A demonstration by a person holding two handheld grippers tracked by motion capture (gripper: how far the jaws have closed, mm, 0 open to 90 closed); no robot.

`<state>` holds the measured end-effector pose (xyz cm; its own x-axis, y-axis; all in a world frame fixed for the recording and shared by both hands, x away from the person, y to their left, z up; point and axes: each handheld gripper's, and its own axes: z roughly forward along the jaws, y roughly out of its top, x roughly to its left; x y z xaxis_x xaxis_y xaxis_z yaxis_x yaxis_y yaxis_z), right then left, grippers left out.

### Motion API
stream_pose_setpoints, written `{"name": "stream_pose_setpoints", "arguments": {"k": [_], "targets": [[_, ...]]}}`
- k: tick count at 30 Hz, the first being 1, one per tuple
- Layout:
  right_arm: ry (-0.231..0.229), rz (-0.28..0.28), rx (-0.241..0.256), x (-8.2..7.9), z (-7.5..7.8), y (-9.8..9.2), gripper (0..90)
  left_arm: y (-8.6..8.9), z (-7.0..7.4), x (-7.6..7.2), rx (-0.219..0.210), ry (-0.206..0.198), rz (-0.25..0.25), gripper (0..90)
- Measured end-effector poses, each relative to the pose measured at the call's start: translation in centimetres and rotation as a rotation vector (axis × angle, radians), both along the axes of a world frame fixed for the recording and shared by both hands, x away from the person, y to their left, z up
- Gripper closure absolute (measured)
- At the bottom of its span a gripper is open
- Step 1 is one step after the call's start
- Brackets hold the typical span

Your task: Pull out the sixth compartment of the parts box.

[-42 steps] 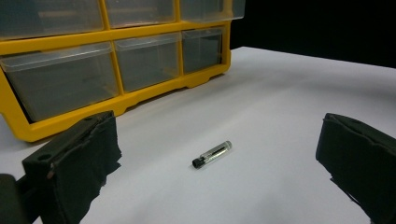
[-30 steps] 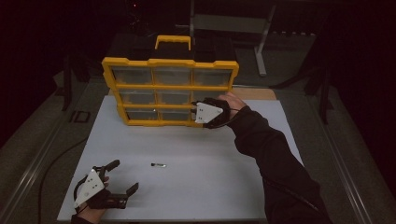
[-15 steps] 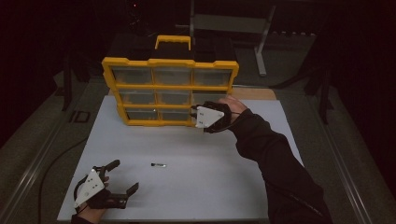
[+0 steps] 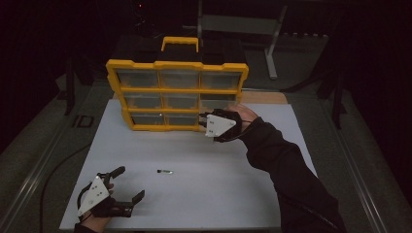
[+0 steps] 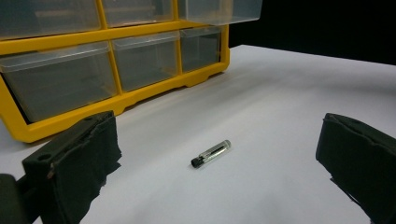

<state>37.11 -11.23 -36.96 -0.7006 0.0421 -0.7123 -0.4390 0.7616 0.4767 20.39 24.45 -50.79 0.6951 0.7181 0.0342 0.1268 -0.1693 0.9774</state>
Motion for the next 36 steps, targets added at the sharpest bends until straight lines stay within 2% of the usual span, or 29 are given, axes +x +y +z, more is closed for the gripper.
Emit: {"name": "stream_pose_setpoints", "arguments": {"k": [14, 23, 26, 28, 32, 36], "targets": [[0.005, 0.016, -0.016, 0.5, 0.2, 0.0, 73.2, 0.0, 0.0, 0.0, -0.001, 0.002, -0.003, 0.0], [0.018, 0.013, -0.008, 0.5, 0.2, 0.0, 72.3, 0.0, 0.0, 0.0, 0.001, 0.002, -0.004, 0.0], [0.046, 0.001, -0.018, 0.5, 0.3, 0.1, 61.9, 0.0, 0.0, 0.0, -0.002, 0.001, -0.003, 0.0], [0.068, -0.021, -0.01, 0.5, 0.5, -0.1, 49.6, 0.1, 0.0, 0.0, -0.003, 0.001, -0.003, 0.0], [0.131, -0.086, 0.044, 0.9, 1.2, -0.8, 38.3, 0.0, 0.0, 0.0, -0.001, 0.002, -0.004, 0.0], [0.221, -0.165, 0.137, 1.5, 2.1, -1.8, 27.8, 0.0, 0.0, 0.0, -0.003, 0.004, -0.003, 0.0]]}}
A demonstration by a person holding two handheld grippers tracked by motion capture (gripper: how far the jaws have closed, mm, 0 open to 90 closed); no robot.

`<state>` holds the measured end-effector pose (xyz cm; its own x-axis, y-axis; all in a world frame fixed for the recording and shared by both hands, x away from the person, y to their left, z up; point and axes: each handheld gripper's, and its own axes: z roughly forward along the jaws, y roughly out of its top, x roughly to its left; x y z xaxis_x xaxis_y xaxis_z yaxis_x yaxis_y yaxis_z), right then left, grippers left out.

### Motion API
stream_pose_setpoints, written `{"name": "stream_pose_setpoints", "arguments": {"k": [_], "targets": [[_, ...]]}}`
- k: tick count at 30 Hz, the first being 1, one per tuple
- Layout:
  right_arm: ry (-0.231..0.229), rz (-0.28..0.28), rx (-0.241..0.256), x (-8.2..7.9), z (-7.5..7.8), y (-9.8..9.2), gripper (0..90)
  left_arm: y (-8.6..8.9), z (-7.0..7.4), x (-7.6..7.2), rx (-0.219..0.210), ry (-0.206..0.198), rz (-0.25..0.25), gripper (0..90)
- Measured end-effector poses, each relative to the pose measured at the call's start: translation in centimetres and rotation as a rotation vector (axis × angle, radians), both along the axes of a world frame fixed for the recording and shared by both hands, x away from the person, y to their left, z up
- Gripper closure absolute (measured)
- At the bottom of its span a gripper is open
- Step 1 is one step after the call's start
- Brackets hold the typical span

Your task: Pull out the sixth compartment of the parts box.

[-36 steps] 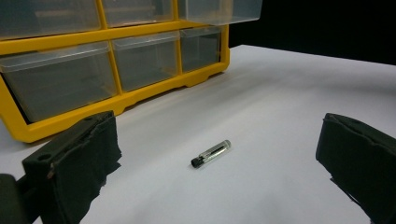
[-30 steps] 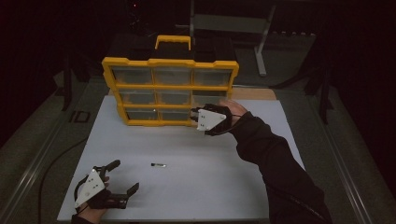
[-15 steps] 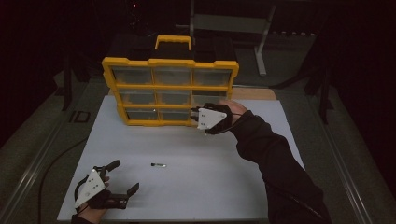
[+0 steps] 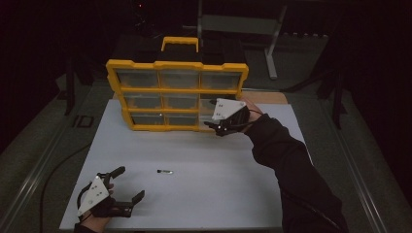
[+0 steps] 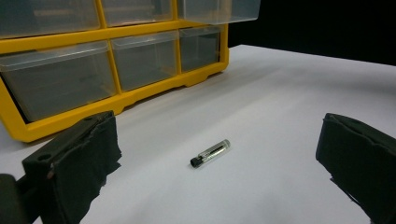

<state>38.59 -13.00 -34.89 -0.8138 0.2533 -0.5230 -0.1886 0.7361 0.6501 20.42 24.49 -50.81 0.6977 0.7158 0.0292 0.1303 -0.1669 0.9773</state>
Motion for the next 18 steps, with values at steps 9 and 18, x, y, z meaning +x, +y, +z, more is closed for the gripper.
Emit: {"name": "stream_pose_setpoints", "arguments": {"k": [9, 18], "targets": [[0.123, -0.194, 0.226, 1.2, 1.4, -1.4, 8.5, 0.0, 0.0, 0.0, 0.005, 0.001, 0.001, 0.0], [0.216, -0.228, 0.429, 2.1, 2.4, -4.3, 8.5, 0.0, 0.0, 0.0, 0.002, 0.0, 0.0, 0.0]]}}
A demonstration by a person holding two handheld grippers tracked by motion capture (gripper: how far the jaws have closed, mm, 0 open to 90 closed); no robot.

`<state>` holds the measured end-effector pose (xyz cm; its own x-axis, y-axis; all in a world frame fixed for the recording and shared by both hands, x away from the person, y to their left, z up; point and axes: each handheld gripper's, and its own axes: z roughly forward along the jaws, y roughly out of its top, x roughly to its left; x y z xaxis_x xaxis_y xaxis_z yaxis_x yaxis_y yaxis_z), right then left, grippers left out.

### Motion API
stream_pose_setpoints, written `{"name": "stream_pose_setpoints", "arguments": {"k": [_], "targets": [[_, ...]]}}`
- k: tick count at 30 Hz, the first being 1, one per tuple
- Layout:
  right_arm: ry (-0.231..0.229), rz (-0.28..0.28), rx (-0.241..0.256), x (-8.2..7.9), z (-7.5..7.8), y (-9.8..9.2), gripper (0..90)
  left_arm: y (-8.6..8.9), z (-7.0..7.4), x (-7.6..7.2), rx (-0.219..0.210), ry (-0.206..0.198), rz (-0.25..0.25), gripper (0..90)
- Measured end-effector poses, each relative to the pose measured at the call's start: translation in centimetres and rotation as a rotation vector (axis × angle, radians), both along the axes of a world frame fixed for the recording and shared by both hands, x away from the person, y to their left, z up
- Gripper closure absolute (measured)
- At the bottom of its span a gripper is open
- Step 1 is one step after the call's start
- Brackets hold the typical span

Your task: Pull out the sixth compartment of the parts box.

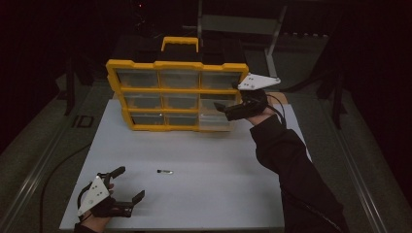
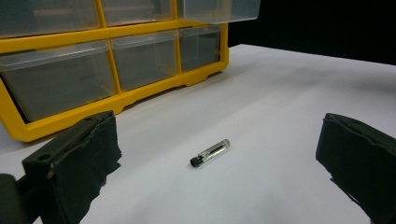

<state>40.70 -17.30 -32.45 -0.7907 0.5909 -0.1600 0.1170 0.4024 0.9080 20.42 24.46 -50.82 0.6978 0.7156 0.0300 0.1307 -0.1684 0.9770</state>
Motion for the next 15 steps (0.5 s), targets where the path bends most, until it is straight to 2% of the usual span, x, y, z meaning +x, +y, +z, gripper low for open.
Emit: {"name": "stream_pose_setpoints", "arguments": {"k": [6, 10, 13, 15], "targets": [[-0.012, -0.017, 0.037, -0.2, -0.3, -1.4, 8.5, 0.0, 0.0, 0.0, 0.002, 0.0, 0.0, 0.0], [-0.028, -0.017, 0.035, -0.5, -0.6, -2.1, 8.5, 0.0, 0.0, 0.0, 0.001, 0.0, 0.005, 0.1], [-0.027, -0.013, 0.022, -0.6, -0.8, -2.6, 8.5, 0.0, 0.0, 0.0, 0.001, 0.0, 0.006, 0.0], [-0.011, -0.007, 0.03, -0.9, -1.3, -3.4, 8.6, 0.0, 0.0, 0.0, 0.003, 0.001, 0.006, 0.0]]}}
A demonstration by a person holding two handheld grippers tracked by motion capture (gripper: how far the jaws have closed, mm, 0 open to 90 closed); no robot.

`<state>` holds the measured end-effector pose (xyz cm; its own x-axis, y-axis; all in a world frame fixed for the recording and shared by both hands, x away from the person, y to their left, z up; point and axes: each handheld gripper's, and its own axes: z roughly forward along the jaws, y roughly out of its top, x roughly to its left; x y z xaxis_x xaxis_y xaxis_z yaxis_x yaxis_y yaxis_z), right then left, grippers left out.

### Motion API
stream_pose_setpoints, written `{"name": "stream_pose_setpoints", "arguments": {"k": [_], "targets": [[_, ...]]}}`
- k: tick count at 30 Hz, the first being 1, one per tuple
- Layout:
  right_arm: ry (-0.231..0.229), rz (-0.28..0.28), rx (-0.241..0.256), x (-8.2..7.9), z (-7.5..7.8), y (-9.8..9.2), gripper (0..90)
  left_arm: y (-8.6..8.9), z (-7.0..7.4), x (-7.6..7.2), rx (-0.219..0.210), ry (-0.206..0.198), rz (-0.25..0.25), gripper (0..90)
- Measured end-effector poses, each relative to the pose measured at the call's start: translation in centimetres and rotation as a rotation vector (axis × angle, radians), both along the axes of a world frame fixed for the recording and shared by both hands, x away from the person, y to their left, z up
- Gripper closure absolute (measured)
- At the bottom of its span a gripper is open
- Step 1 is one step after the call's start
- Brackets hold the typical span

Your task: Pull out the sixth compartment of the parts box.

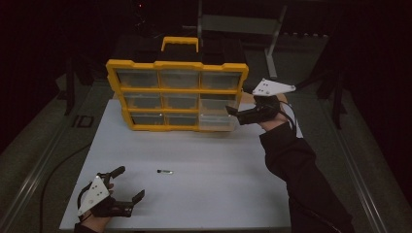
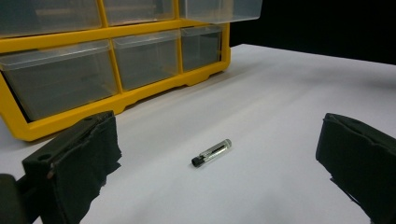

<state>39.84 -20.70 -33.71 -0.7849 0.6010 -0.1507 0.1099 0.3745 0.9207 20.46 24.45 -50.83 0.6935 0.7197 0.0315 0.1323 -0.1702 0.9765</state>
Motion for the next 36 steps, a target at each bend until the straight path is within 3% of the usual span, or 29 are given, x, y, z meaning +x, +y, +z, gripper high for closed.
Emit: {"name": "stream_pose_setpoints", "arguments": {"k": [9, 18, 30, 32, 36], "targets": [[0.015, -0.02, 0.052, -1.2, -1.8, -2.2, 8.6, 0.0, 0.0, 0.0, -0.001, -0.002, 0.005, 0.0], [0.049, -0.043, 0.071, -2.8, -3.9, -3.9, 8.6, 0.0, 0.0, 0.0, 0.001, -0.003, 0.005, 0.0], [0.1, -0.03, 0.04, -4.7, -6.3, -5.5, 8.7, -0.1, 0.0, 0.0, 0.005, -0.004, 0.002, 0.0], [0.11, -0.022, 0.035, -5.0, -6.7, -5.8, 13.5, -0.1, 0.0, 0.0, 0.006, -0.003, 0.003, 0.0], [0.114, -0.028, 0.064, -5.7, -7.7, -6.5, 13.2, -0.1, 0.0, 0.0, 0.004, -0.002, 0.004, 0.1]]}}
